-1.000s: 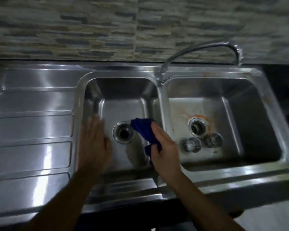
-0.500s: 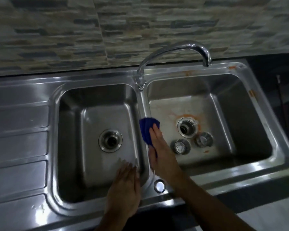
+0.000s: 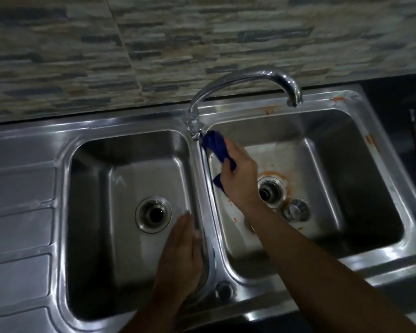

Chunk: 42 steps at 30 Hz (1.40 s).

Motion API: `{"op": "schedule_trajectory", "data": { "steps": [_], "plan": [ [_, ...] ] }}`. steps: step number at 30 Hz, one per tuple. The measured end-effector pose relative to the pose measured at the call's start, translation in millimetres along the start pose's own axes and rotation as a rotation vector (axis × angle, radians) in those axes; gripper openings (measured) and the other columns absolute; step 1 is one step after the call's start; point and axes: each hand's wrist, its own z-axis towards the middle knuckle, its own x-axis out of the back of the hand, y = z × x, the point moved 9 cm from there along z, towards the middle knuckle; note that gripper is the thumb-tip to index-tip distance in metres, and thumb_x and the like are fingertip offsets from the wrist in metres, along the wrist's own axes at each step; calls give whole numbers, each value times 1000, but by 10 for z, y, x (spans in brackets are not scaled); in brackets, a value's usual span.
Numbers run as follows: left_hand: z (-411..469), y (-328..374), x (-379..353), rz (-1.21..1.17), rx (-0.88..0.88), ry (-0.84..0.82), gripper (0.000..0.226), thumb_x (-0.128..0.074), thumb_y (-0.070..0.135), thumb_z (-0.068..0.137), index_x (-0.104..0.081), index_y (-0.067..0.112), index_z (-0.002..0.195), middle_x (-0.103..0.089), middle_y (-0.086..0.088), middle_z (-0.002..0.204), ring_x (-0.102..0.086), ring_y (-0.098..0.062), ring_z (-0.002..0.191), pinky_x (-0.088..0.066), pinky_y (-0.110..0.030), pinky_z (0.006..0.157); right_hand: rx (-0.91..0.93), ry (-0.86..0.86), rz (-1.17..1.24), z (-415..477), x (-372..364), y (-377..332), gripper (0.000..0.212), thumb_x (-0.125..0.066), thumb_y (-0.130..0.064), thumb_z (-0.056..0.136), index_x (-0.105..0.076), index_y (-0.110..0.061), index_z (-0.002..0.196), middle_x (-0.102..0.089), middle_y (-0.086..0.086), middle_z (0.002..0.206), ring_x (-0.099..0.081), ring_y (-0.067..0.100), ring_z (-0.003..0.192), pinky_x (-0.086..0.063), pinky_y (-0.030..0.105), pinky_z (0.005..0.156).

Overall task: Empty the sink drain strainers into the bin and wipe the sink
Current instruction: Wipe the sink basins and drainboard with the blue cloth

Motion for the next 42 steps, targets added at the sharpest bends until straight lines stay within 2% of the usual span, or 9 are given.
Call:
{"op": "schedule_trajectory", "data": {
  "steps": [3,9,13,19,23,28,31,34,42],
  "plan": [
    [390,464,64,67,-224,99,56,-24,36,108,-24,18,160,-17,4,169,-8,-5,157,-15,-33,129,61,0,-90,426,80,-56,58,-50,6,93,-42,-4,149,-45,15,152,-50,24,133,-40,28,114],
    [1044,933,-265,327,-396,66,59,-31,29,105,-21,13,161,-9,-4,171,2,-19,159,-8,-43,131,345,-476,-665,818,-326,230,70,-47,-2,97,-17,-17,159,-10,5,167,-6,29,155,-6,38,126],
    [1163,992,-448,450,-371,118,53,-43,26,104,-40,7,153,-25,-12,167,-12,-27,158,-21,-51,127,286,-370,-686,945,177,773,88,-53,13,83,-20,-19,159,-18,2,166,-12,26,154,-14,41,126],
    [1175,1051,-452,520,-454,205,54,-39,26,98,-46,8,148,-39,-13,160,-28,-31,154,-27,-55,124,28,-191,-738,1379,1527,1874,68,-53,5,92,-32,-14,155,-30,5,162,-20,29,152,-11,39,126],
    [1191,1006,-447,485,-416,218,50,-45,15,98,-51,7,147,-45,-11,157,-32,-30,152,-27,-54,123,-120,-44,-617,1340,1428,1817,69,-45,6,93,-27,-13,157,-23,8,164,-13,31,154,-15,47,125],
    [1221,981,-460,488,-375,186,50,-36,21,101,-51,5,146,-45,-12,157,-32,-28,152,-28,-53,123,247,-117,-543,872,237,1030,76,-41,9,88,-13,-5,157,-12,15,166,-4,37,153,-15,53,124],
    [1214,971,-438,475,-353,185,51,-34,22,101,-50,4,146,-47,-14,155,-35,-29,151,-28,-53,124,485,-218,-508,795,-91,771,70,-57,15,83,-42,-3,149,-34,18,158,-16,35,150,-13,54,123],
    [1203,993,-418,463,-355,197,50,-37,18,99,-52,3,144,-48,-13,155,-37,-30,150,-28,-53,124,567,-385,-653,879,174,1037,65,-35,5,88,-40,-8,151,-32,12,160,-22,36,151,-14,49,125],
    [1193,1004,-417,462,-350,181,50,-37,17,98,-55,4,143,-49,-14,153,-39,-30,149,-27,-51,125,1,-167,-812,1607,2135,2232,58,-53,8,90,-46,-5,146,-45,18,151,-38,37,142,-26,47,121]
  ]
}}
